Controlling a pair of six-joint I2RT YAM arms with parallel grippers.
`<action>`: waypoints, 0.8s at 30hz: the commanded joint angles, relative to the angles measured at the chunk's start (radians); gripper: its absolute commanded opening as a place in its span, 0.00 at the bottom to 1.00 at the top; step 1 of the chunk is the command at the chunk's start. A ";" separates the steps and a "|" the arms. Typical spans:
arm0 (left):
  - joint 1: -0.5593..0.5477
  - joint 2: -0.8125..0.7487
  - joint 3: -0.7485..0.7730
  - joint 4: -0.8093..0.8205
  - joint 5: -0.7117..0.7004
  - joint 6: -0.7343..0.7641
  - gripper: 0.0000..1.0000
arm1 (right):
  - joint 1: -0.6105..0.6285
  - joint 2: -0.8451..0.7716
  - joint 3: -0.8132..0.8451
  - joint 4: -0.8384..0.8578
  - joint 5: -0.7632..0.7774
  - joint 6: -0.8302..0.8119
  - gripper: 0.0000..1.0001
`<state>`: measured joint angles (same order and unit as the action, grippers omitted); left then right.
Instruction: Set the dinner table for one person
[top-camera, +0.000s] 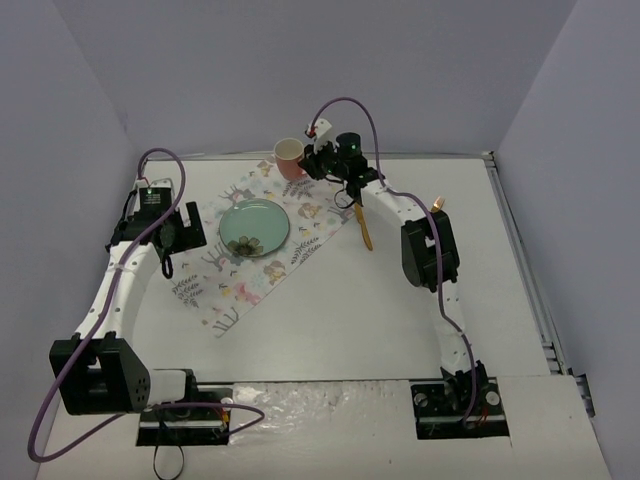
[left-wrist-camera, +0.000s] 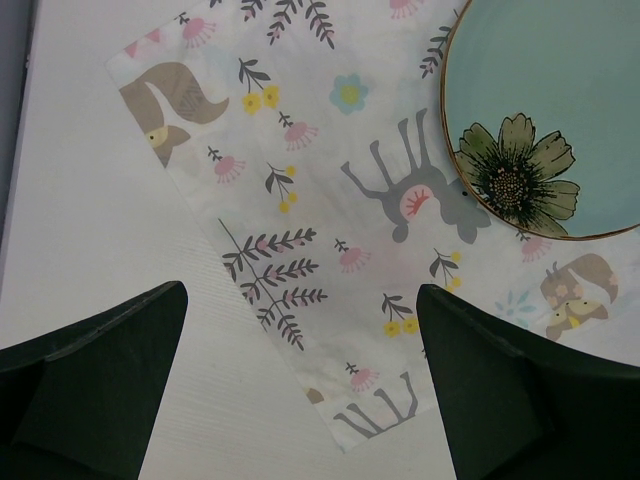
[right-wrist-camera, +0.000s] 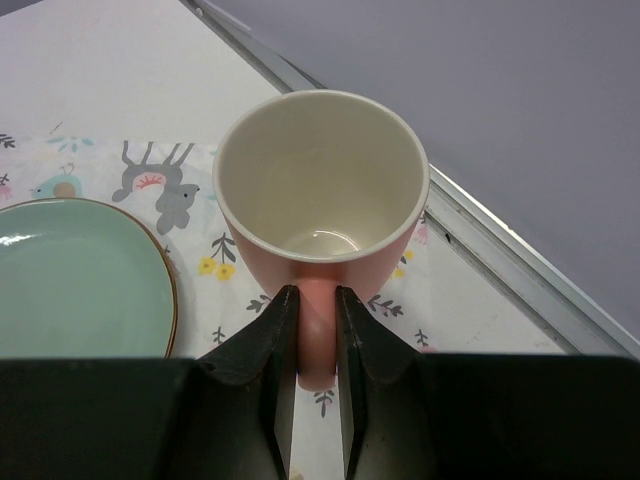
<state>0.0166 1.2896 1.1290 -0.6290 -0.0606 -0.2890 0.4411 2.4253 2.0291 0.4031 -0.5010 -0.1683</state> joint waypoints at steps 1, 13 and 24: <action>-0.006 -0.007 0.012 0.052 0.016 0.010 0.97 | 0.017 -0.028 0.089 0.230 -0.040 0.012 0.00; -0.029 -0.003 0.009 0.054 0.015 0.011 0.97 | 0.028 0.028 0.124 0.297 -0.008 0.019 0.00; -0.044 -0.002 0.008 0.050 0.007 0.014 0.97 | 0.031 0.080 0.162 0.326 0.016 0.010 0.00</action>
<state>-0.0261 1.2949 1.1194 -0.6159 -0.0452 -0.2883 0.4656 2.5347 2.1036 0.4968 -0.4993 -0.1551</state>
